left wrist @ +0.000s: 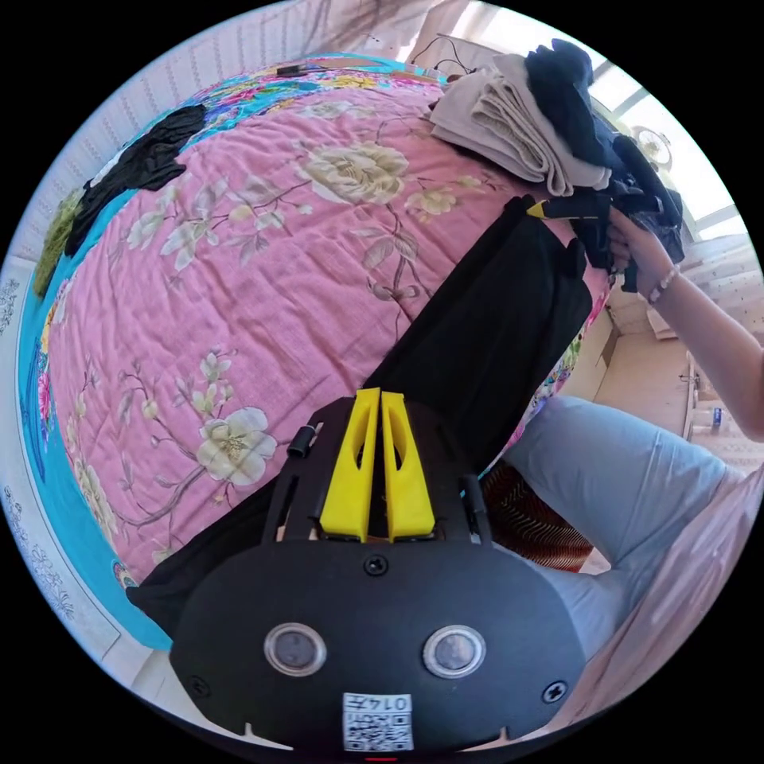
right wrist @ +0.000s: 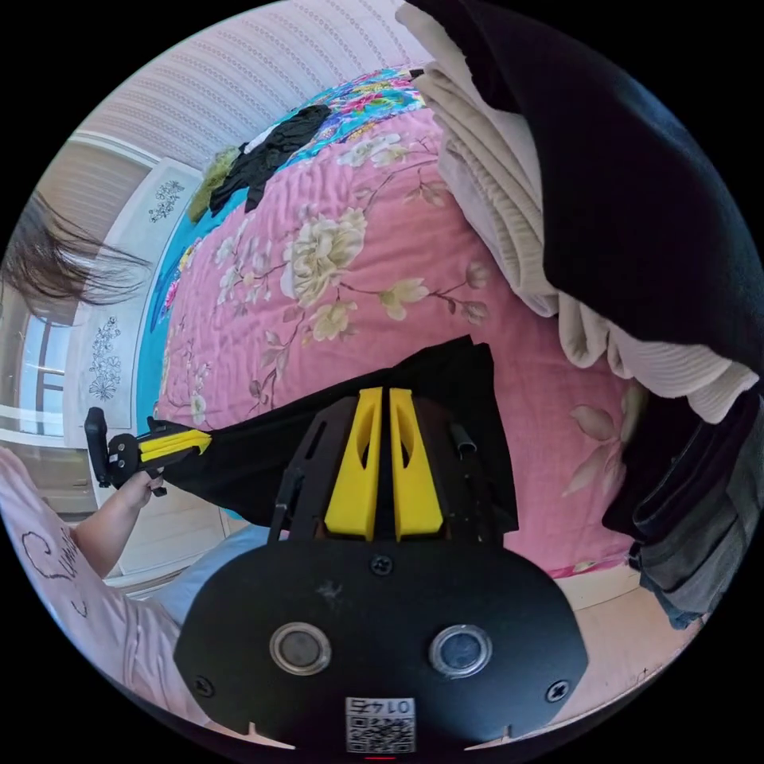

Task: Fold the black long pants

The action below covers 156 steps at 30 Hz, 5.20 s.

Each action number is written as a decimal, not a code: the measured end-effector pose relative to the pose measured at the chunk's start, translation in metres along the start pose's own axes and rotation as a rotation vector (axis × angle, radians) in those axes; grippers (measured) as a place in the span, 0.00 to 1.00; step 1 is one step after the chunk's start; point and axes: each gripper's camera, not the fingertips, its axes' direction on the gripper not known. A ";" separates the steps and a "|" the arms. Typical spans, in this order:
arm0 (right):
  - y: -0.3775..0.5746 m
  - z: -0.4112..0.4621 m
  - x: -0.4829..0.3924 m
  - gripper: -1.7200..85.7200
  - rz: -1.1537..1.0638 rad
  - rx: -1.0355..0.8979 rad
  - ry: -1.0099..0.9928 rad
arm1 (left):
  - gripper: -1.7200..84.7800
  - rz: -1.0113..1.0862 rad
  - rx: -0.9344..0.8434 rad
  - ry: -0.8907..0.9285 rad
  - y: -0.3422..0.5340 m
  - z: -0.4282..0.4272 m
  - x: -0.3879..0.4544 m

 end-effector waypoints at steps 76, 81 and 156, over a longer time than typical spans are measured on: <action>-0.140 0.284 -0.989 0.10 -1.286 -0.634 -0.277 | 0.11 -1.081 0.356 -0.238 0.653 -0.234 -0.364; -0.140 0.283 -1.030 0.04 -1.363 -0.755 -0.477 | 0.10 -1.055 0.309 -0.161 0.673 -0.236 -0.383; -0.052 0.097 -0.742 0.01 -1.186 -0.256 0.132 | 0.01 -0.393 0.062 -0.286 0.331 -0.091 0.056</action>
